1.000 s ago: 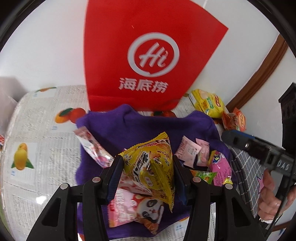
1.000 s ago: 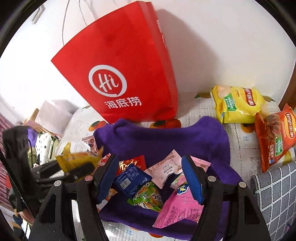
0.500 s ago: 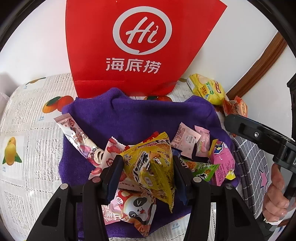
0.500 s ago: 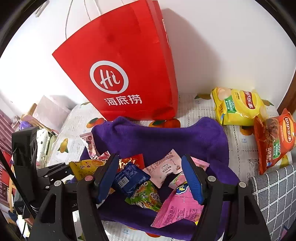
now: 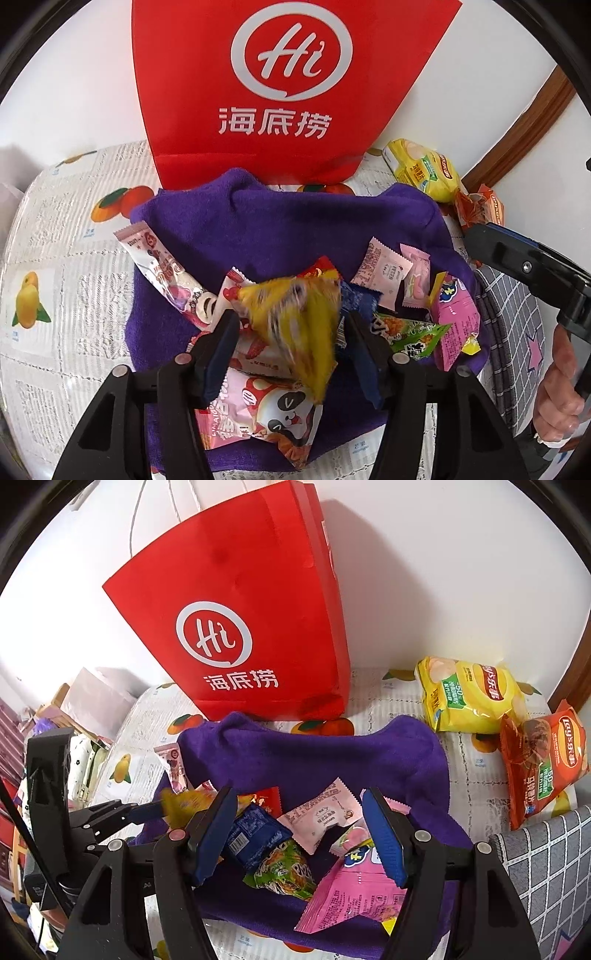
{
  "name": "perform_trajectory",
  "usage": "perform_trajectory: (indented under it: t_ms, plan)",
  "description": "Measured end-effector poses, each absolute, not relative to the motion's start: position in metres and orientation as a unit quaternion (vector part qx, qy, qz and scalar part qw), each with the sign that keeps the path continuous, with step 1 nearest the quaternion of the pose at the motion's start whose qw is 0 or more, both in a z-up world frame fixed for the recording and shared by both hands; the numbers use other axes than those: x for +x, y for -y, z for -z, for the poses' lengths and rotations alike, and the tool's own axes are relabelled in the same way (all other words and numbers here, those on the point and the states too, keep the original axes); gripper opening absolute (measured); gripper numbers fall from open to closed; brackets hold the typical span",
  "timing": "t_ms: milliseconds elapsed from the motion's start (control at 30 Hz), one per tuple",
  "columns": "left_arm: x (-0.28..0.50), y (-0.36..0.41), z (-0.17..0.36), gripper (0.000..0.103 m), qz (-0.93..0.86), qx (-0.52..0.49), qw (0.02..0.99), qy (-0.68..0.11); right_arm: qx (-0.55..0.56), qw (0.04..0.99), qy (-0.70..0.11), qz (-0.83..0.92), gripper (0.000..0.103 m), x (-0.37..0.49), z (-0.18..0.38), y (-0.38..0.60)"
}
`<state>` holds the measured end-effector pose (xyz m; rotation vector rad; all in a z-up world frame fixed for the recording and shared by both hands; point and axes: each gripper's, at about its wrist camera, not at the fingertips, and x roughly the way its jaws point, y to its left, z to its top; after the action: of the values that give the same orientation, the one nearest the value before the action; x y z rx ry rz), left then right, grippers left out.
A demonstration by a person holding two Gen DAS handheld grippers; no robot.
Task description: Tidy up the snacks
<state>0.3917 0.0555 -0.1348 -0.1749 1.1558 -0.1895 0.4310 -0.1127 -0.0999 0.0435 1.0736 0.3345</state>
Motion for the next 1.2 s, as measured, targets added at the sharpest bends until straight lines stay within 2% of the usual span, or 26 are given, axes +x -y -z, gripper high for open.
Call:
perform_trajectory:
  t_ms: [467, 967, 1100, 1200]
  plan:
    - [0.379, -0.056, 0.104, 0.062, 0.087, -0.053, 0.852, -0.513, -0.001, 0.875, -0.466, -0.131, 0.07, 0.401, 0.066, 0.11]
    - [0.315, -0.015, 0.052, 0.069, 0.098, -0.005, 0.88, -0.464, 0.046, 0.897, -0.433, -0.075, 0.07, 0.277, 0.028, 0.155]
    - [0.273, -0.015, 0.042, 0.074, 0.097, -0.026, 0.89, -0.446, 0.028, 0.903, -0.427, -0.041, 0.082, 0.237, 0.02, 0.157]
    - [0.241, -0.015, 0.036, 0.079, 0.089, -0.028, 0.895, -0.437, 0.009, 0.911, -0.413, -0.023, 0.085, 0.207, 0.016, 0.154]
